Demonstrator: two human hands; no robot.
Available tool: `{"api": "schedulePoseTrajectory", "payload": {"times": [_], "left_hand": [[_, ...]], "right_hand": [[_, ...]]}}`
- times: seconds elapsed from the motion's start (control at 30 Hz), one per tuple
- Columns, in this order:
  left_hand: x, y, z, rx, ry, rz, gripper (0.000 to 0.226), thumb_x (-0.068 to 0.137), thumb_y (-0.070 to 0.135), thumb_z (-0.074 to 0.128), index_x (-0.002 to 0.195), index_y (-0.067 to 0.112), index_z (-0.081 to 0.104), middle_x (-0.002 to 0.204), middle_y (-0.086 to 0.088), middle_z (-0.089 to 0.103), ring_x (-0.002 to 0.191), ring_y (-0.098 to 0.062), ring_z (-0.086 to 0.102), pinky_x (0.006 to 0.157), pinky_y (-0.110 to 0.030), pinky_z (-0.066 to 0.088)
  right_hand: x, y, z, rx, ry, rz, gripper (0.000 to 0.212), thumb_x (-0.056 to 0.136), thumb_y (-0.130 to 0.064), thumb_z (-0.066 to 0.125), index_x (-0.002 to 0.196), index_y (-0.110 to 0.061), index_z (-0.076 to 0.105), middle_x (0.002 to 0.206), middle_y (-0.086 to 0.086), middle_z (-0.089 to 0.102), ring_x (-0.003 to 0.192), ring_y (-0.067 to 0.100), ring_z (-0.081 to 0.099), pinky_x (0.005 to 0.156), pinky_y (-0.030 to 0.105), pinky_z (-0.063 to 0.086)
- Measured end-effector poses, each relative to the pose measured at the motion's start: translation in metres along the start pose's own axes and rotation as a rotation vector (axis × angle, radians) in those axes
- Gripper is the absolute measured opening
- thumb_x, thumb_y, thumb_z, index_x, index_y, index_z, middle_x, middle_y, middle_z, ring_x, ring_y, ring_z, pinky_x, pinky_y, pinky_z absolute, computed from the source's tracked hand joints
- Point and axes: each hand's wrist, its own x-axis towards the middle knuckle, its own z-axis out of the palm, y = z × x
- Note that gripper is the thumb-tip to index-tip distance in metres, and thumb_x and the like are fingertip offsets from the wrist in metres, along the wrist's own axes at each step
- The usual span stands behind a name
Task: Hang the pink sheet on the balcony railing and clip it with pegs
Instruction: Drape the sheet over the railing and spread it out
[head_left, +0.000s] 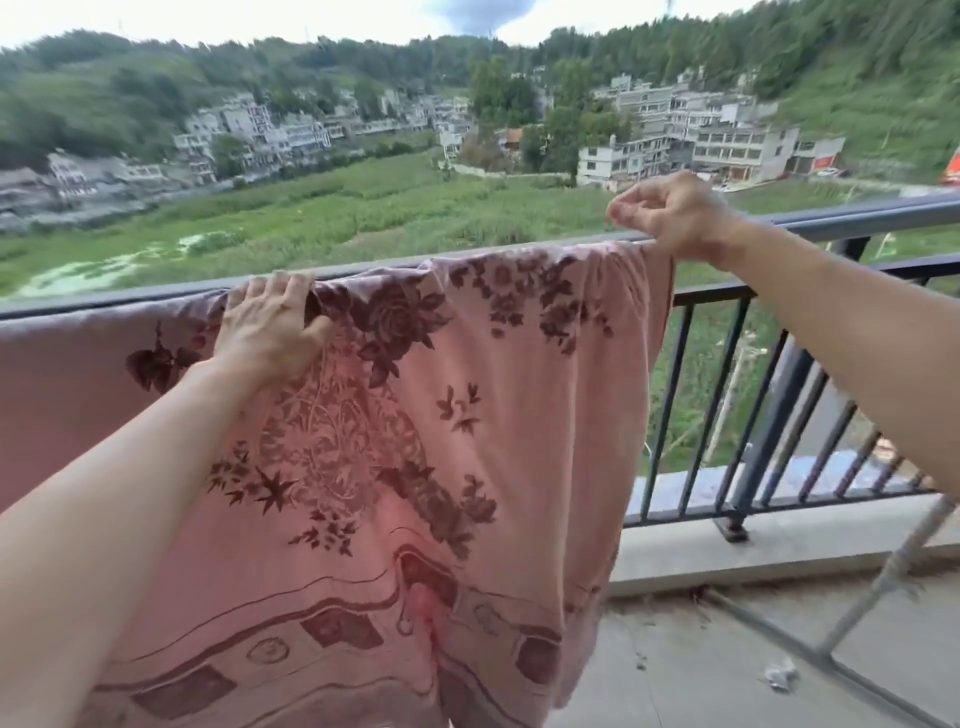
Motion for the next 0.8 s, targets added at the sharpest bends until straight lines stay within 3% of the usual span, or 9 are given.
{"api": "schedulePoseTrajectory", "payload": {"times": [0.07,0.13,0.27,0.37,0.43,0.53,0.67,0.73,0.8], "left_hand": [[0.002,-0.002,0.0,-0.006,-0.006,-0.02,0.055,0.092,0.044,0.038,0.14,0.018,0.041,0.137,-0.019,0.047,0.125,-0.037,0.041,0.105,-0.05,0.027],[0.003,-0.007,0.002,-0.01,0.016,-0.031,0.055,0.089,0.048,0.029,0.132,0.018,0.047,0.13,-0.019,0.051,0.119,-0.037,0.044,0.101,-0.05,0.028],[-0.005,-0.022,0.008,-0.04,0.145,-0.06,0.051,0.089,0.051,0.024,0.111,0.015,0.054,0.114,-0.018,0.055,0.109,-0.035,0.048,0.098,-0.05,0.029],[-0.008,-0.034,0.012,-0.037,0.183,-0.059,0.052,0.088,0.052,0.022,0.104,0.014,0.053,0.11,-0.018,0.055,0.104,-0.035,0.048,0.096,-0.05,0.029],[-0.007,-0.039,0.011,-0.043,0.189,-0.072,0.054,0.087,0.051,0.021,0.105,0.013,0.054,0.109,-0.019,0.055,0.104,-0.035,0.048,0.097,-0.05,0.028],[-0.009,-0.034,0.006,-0.084,0.235,-0.057,0.051,0.089,0.045,0.022,0.109,0.013,0.057,0.111,-0.018,0.057,0.106,-0.035,0.049,0.103,-0.051,0.026],[-0.017,0.017,-0.001,-0.238,0.332,0.087,0.035,0.093,0.032,0.03,0.106,0.013,0.056,0.108,-0.014,0.062,0.101,-0.031,0.052,0.105,-0.05,0.028],[-0.019,0.037,-0.002,-0.305,0.358,0.062,0.036,0.094,0.035,0.03,0.106,0.012,0.056,0.108,-0.012,0.064,0.101,-0.029,0.054,0.101,-0.047,0.03],[-0.023,0.033,-0.003,-0.308,0.385,0.0,0.043,0.095,0.04,0.029,0.113,0.013,0.057,0.111,-0.011,0.066,0.102,-0.029,0.055,0.096,-0.043,0.03]], "right_hand": [[-0.003,0.001,0.005,-0.038,-0.104,0.064,0.042,0.089,-0.042,0.066,0.122,-0.017,0.065,0.118,0.006,0.064,0.108,0.024,0.06,0.098,0.039,0.049],[0.001,-0.001,0.024,-0.099,-0.115,0.021,0.03,0.088,-0.039,0.069,0.111,-0.02,0.072,0.104,-0.003,0.069,0.101,0.02,0.063,0.091,0.037,0.052],[0.014,-0.005,0.039,-0.248,0.123,-0.084,0.015,0.088,-0.03,0.07,0.086,-0.018,0.077,0.079,-0.004,0.072,0.077,0.017,0.067,0.068,0.032,0.056],[0.021,0.023,-0.017,-0.388,0.341,0.102,0.026,0.092,-0.031,0.065,0.075,-0.013,0.071,0.077,0.007,0.071,0.075,0.027,0.068,0.073,0.04,0.057],[0.017,0.035,-0.062,-0.392,0.359,0.234,0.027,0.092,-0.034,0.064,0.075,-0.014,0.068,0.083,0.011,0.073,0.076,0.028,0.067,0.075,0.042,0.057],[0.008,0.014,-0.06,-0.285,0.147,0.181,0.031,0.09,-0.044,0.064,0.091,-0.013,0.07,0.089,0.006,0.071,0.079,0.021,0.065,0.071,0.033,0.052],[-0.009,-0.029,0.009,-0.179,-0.282,0.043,0.049,0.077,-0.059,0.065,0.093,-0.014,0.076,0.1,0.016,0.072,0.094,0.028,0.067,0.086,0.047,0.055],[-0.01,-0.032,0.03,-0.136,-0.284,-0.026,0.052,0.074,-0.058,0.069,0.088,-0.009,0.078,0.092,0.022,0.072,0.078,0.025,0.067,0.074,0.047,0.056],[-0.013,-0.036,0.04,-0.051,-0.197,-0.114,0.04,0.08,-0.044,0.074,0.077,-0.005,0.077,0.069,0.023,0.066,0.059,0.025,0.052,0.054,0.04,0.047]]}}
